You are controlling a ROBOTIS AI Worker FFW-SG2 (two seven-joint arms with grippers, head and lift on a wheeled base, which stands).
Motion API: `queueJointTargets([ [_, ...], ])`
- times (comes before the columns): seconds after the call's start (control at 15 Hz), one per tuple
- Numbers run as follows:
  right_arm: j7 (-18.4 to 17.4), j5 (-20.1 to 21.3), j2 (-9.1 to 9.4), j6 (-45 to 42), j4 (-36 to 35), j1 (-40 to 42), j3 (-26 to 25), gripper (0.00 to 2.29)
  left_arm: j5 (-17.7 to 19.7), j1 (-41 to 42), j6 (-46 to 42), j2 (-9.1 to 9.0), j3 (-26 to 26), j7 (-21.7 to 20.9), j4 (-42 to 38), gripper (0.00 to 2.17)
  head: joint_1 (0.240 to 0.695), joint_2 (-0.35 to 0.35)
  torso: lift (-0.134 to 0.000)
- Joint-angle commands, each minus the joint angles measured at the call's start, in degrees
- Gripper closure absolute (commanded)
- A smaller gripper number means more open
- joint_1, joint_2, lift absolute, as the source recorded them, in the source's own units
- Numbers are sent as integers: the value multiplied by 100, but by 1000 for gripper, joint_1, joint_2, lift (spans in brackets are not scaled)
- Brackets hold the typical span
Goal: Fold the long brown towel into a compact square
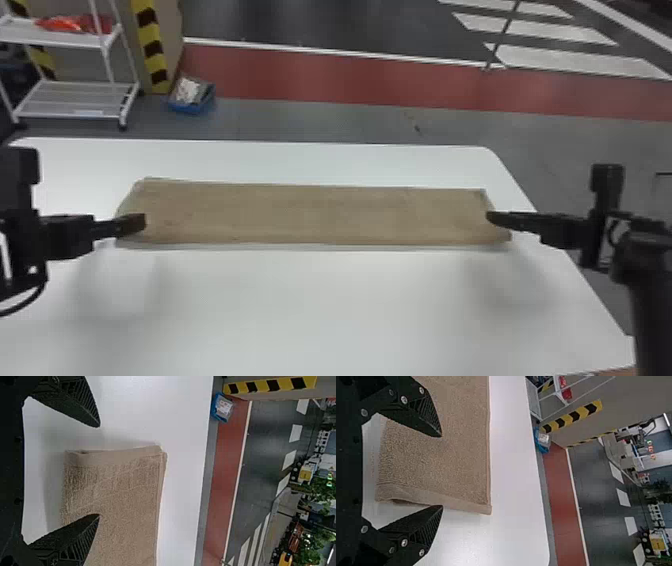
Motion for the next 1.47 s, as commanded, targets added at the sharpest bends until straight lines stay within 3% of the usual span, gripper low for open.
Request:
queueJointTargets([
  [0.0,9,23,31,69,-227,271,31,289,-1,35,-166,1,-2,-17,41,76,695,-197,-124],
  [0.4,53,146,92,104,-403,429,92,356,-1,88,-518,-43,-99,-70,234,100,695,-193,-124],
  [0.6,62,172,101,122,-473,447,48,475,-1,88,-500,-43,-143,-158,217,309,695,-202,-124],
  [0.73,123,172,84,104,-473,438,13,596,-1,158,-430,-34,-152,-167,155,707,695,-208,-124],
  [0.8,132,172,57,104,-473,420,13,630,-1,220,-395,-25,-152,-123,41,1281,695,-210,-124],
  [0.87,202,199,5,104,-473,376,57,826,-10,317,-482,-43,-143,-70,-73,1764,695,-213,-124],
  [0.93,202,243,-13,87,-464,350,92,977,-10,369,-500,-43,-152,-61,-117,1885,695,-214,-124],
  [1.0,211,260,-13,51,-464,332,119,1092,-36,431,-482,-34,-143,-53,-249,1885,695,-215,-124],
  [1.4,290,269,22,34,-447,165,233,1096,-185,853,-201,19,-37,9,-1031,1882,695,-214,-124],
])
